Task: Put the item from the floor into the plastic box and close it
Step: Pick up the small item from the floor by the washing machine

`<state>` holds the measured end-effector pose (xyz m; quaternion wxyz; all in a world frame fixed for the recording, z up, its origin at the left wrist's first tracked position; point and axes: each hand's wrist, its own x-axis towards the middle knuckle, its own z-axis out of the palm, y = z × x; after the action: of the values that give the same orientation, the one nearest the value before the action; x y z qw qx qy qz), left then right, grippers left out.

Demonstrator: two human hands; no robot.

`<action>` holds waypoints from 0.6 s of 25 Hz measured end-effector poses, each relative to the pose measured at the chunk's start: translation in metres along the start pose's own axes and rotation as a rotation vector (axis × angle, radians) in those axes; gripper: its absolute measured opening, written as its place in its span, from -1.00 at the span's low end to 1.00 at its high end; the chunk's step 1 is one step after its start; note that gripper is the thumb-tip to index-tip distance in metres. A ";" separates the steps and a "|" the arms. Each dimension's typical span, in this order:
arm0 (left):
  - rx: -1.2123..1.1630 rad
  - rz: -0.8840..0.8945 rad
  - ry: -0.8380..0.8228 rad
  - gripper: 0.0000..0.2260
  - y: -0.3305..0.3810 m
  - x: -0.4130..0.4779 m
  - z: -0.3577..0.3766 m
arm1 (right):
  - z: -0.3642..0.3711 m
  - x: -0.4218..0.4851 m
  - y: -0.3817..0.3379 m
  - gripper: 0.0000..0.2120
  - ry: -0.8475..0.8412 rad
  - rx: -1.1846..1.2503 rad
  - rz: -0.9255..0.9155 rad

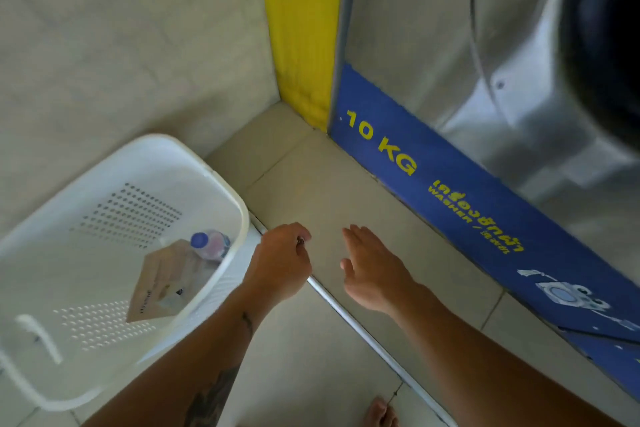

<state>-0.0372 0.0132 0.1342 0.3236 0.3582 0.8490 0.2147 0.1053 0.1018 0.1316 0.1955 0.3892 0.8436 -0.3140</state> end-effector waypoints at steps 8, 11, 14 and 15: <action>-0.031 0.016 0.024 -0.71 0.096 -0.118 -0.183 | -0.147 -0.144 -0.114 -0.48 0.110 0.046 -0.058; -0.064 0.038 0.007 -0.72 0.135 -0.173 -0.247 | -0.191 -0.203 -0.151 -0.56 0.177 0.071 -0.081; -0.092 0.071 0.066 -0.74 0.164 -0.230 -0.293 | -0.222 -0.257 -0.180 -0.56 0.238 0.089 -0.128; -0.114 0.080 0.092 -0.75 0.170 -0.252 -0.304 | -0.230 -0.277 -0.188 -0.55 0.248 0.085 -0.154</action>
<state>-0.0368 -0.1046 0.5470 0.2952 0.3627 0.8344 0.2917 0.1115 0.0164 0.5284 0.0483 0.3669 0.8747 -0.3129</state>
